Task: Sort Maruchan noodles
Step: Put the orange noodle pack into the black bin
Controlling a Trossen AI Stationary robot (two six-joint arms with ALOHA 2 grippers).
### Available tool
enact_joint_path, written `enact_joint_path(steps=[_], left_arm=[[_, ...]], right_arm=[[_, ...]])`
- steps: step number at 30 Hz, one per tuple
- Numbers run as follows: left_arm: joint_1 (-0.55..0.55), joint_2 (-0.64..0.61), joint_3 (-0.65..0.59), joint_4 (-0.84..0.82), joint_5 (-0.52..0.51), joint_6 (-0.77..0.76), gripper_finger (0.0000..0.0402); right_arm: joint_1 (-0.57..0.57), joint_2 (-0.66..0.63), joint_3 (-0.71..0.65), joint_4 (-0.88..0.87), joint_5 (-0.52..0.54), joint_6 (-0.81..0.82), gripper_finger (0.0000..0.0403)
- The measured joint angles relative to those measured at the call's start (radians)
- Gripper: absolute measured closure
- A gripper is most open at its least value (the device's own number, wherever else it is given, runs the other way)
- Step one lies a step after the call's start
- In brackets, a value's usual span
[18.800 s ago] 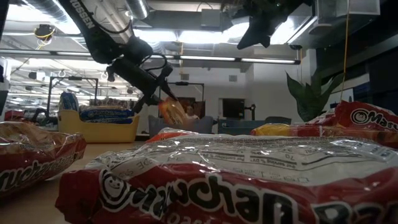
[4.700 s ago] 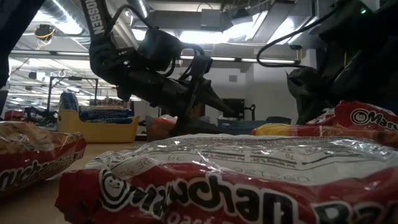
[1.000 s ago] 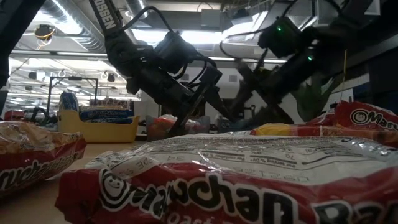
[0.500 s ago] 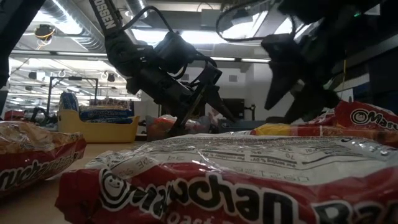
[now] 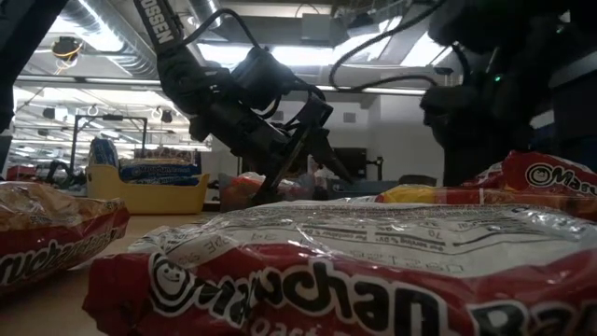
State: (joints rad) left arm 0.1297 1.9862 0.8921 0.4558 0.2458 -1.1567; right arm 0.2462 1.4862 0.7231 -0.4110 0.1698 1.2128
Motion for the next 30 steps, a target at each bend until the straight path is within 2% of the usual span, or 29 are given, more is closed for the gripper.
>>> enact_joint_path(steps=[8, 16, 30], left_arm=[[0.001, 0.0, 0.0, 0.0, 0.025, 0.016, 0.0111], [0.001, 0.0, 0.0, 0.001, 0.026, 0.015, 0.0111], [0.001, 0.001, -0.001, 0.058, 0.035, 0.004, 0.0113]], right_arm=[[-0.071, 0.114, 0.0, 0.192, -0.031, -0.098, 0.0171], [-0.145, 0.116, -0.001, 0.21, -0.014, -0.15, 0.0171], [-0.15, 0.116, -0.001, 0.283, 0.033, -0.175, 0.0171]])
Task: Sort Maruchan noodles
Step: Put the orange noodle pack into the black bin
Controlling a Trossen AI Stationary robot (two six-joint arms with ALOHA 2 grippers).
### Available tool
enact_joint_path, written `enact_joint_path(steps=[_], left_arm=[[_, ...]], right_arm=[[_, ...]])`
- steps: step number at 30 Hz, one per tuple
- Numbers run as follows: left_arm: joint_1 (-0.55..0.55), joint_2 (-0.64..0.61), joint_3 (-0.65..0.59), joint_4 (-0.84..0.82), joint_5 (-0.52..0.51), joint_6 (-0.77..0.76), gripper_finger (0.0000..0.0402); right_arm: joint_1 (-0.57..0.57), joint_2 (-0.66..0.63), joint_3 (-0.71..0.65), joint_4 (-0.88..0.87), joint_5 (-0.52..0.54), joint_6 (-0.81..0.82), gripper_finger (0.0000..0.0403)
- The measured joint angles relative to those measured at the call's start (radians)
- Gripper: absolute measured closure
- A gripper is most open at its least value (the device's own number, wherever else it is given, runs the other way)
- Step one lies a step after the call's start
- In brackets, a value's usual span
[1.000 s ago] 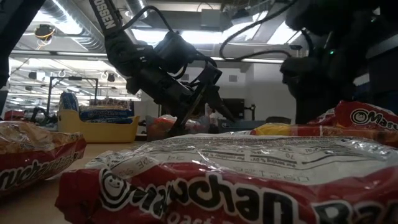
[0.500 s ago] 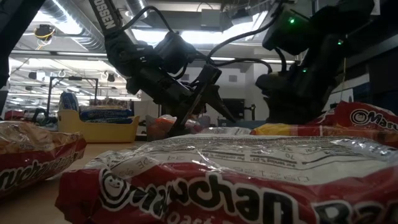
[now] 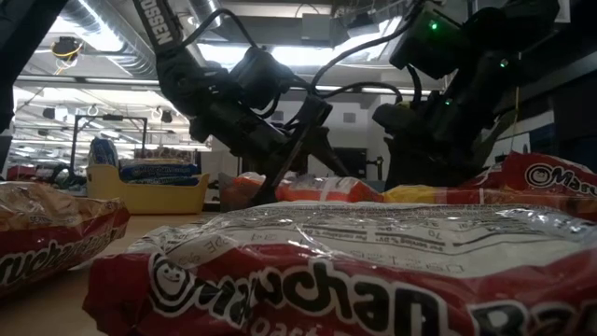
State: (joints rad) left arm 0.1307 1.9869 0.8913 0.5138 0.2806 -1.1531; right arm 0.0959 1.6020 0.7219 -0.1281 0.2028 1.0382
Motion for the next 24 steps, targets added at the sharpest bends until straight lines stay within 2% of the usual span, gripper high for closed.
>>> enact_joint_path(steps=[4, 14, 24], left_arm=[[0.0, 0.001, 0.0, 0.01, 0.0, -0.012, 0.0129], [-0.001, -0.006, 0.0, 0.01, -0.029, -0.015, 0.0205], [0.016, -0.008, 0.001, 0.011, -0.036, -0.024, 0.0229]], right_arm=[[0.0, 0.0, 0.0, 0.001, 0.0, 0.0, 0.0171], [0.002, 0.0, 0.0, 0.002, -0.039, -0.024, 0.0171], [0.002, -0.066, 0.0, -0.003, -0.049, -0.048, 0.0171]])
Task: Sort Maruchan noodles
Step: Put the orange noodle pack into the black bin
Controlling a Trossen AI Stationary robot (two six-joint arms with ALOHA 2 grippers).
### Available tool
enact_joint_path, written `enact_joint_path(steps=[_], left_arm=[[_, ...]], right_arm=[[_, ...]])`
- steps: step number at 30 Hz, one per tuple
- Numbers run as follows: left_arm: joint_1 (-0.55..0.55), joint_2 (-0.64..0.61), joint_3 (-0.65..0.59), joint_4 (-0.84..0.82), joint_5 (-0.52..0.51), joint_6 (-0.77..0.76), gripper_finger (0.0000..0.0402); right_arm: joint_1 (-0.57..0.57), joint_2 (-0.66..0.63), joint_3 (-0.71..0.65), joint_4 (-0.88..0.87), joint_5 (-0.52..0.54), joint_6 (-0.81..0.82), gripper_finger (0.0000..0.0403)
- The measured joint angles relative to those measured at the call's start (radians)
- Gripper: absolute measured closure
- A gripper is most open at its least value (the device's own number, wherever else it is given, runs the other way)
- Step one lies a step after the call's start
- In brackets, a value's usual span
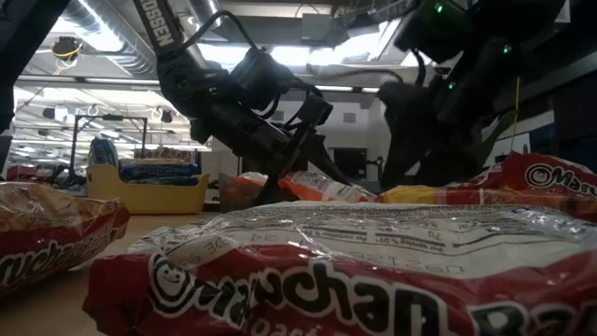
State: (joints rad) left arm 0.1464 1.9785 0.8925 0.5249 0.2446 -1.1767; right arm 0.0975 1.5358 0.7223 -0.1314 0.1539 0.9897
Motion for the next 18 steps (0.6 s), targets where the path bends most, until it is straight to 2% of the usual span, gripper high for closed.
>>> enact_joint_path(steps=[5, 11, 18], left_arm=[[0.011, 0.001, 0.0, 0.015, 0.007, -0.012, 0.023], [0.031, 0.003, -0.002, 0.061, 0.03, -0.027, 0.023], [0.046, -0.018, -0.003, 0.095, 0.07, -0.048, 0.023]], right_arm=[[0.0, -0.09, 0.001, -0.047, 0.0, -0.009, 0.0171], [0.0, -0.232, 0.001, -0.195, 0.025, -0.011, 0.0171], [0.0, -0.399, 0.001, -0.376, 0.114, -0.003, 0.0171]])
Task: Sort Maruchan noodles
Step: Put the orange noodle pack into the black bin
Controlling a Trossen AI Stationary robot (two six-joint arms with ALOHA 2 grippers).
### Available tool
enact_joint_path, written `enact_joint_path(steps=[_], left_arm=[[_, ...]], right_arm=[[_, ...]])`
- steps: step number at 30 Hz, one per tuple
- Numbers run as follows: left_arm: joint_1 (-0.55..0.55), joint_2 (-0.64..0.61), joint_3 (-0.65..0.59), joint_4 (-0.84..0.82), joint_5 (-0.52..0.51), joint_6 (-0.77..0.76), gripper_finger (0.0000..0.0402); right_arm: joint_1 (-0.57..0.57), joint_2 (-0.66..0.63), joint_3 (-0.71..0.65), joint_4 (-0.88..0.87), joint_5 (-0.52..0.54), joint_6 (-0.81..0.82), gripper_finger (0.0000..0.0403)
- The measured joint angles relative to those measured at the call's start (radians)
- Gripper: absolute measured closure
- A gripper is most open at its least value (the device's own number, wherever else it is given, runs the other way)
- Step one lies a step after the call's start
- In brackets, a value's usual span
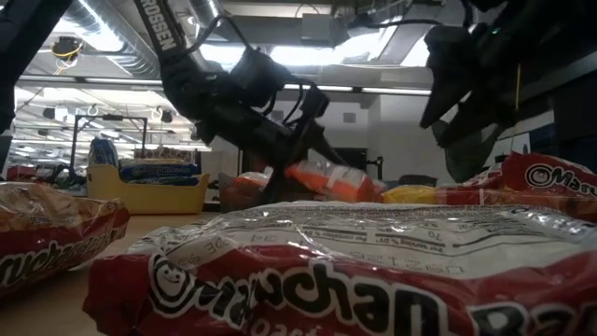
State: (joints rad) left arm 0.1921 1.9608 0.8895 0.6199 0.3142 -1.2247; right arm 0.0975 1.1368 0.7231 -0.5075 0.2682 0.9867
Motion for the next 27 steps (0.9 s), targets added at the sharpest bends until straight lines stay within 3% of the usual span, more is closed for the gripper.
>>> enact_joint_path(steps=[9, 19, 27], left_arm=[[0.06, -0.113, 0.002, 0.013, 0.098, 0.023, 0.023], [0.27, -0.298, 0.005, -0.005, 0.195, 0.029, 0.023], [0.457, -0.355, 0.16, -0.31, 0.437, 0.175, 0.023]], right_arm=[[0.0, -0.063, 0.0, -0.115, 0.081, 0.003, 0.0171], [0.0, -0.062, 0.0, -0.116, 0.141, -0.001, 0.0171], [0.0, -0.061, 0.0, -0.116, 0.143, -0.001, 0.0171]])
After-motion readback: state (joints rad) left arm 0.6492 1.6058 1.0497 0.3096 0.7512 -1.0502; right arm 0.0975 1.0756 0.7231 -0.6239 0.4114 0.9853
